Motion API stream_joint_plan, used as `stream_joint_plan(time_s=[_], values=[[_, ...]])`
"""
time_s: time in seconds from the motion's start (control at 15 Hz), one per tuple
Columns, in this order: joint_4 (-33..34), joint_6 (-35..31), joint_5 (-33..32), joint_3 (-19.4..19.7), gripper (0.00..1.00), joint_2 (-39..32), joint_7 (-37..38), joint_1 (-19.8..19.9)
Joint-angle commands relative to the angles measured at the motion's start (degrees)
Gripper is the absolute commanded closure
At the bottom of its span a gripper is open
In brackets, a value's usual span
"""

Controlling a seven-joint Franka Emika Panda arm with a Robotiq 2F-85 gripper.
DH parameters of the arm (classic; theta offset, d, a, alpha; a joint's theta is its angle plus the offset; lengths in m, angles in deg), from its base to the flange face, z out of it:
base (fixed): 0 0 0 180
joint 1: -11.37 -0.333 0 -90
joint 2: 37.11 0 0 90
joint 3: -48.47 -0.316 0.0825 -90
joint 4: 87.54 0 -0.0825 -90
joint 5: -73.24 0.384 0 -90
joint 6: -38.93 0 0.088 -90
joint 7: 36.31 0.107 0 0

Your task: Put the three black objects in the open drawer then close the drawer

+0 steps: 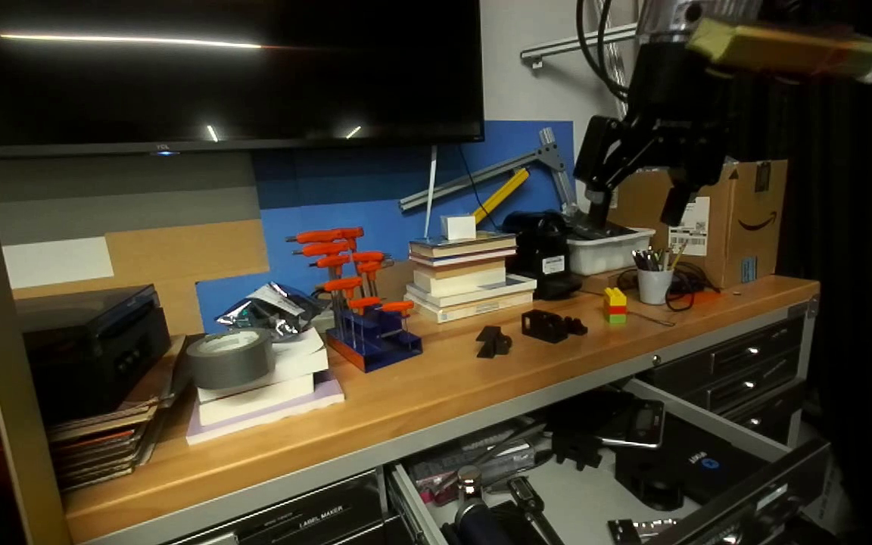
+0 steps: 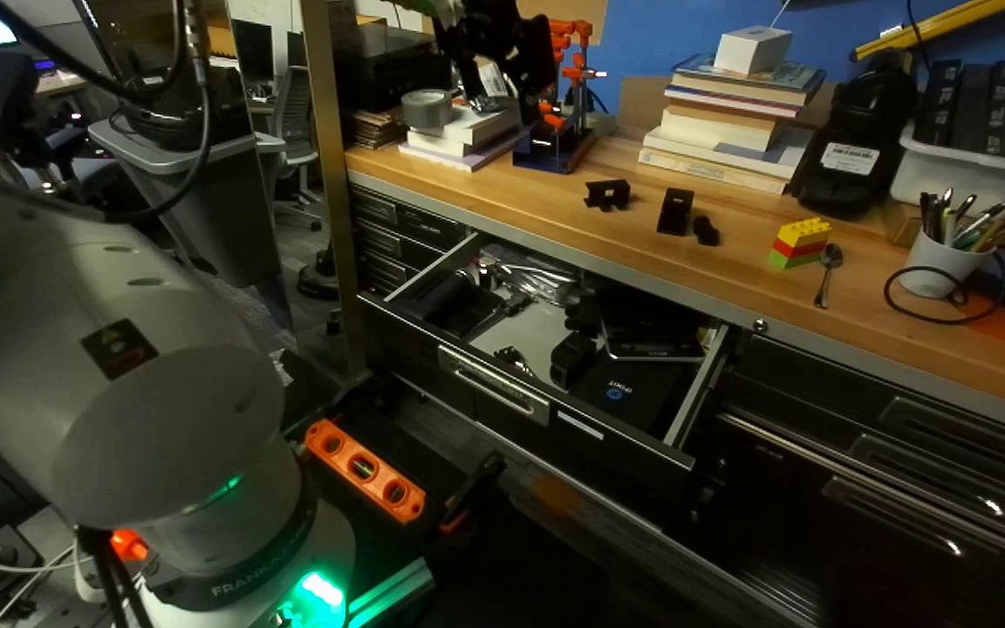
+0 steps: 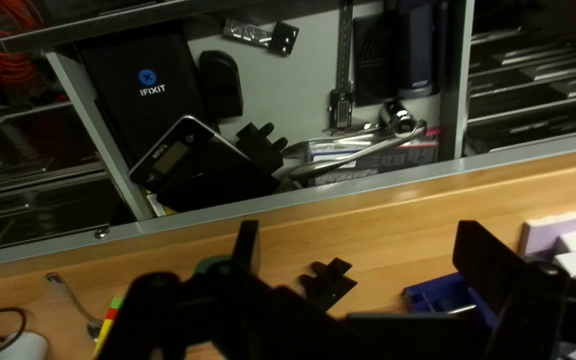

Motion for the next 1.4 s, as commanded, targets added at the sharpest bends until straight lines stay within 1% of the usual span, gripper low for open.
stream_joint_plan(time_s=[0.0,0.13,0.27,0.33,0.47,0.53,0.6,0.67,0.93,1.07,1.2,1.33], values=[[5.3,-8.4,-3.5,-4.8,0.0,-12.0,11.4,5.6],[8.9,-11.3,-6.8,-7.6,0.0,-18.6,19.7,8.6],[13.6,-11.8,-11.3,-9.7,0.0,-24.8,28.6,11.1],[16.5,-11.2,-13.2,-11.4,0.0,-28.2,33.0,13.0],[23.0,-8.8,-17.9,-12.6,0.0,-34.3,41.6,15.0],[26.2,-7.2,-21.0,-9.6,0.0,-37.3,46.2,12.1],[29.2,-6.2,-22.3,-12.0,0.0,-40.0,49.2,15.3],[32.3,-4.3,-24.1,-6.8,0.0,-42.5,52.9,10.3],[42.0,0.1,-22.5,0.6,0.0,-51.4,61.0,5.7],[46.3,2.8,-20.1,3.6,0.0,-55.0,64.2,3.8],[49.2,4.0,-16.7,5.9,0.0,-58.0,66.7,2.9],[51.2,3.6,-14.1,7.8,0.0,-60.1,68.8,2.3]])
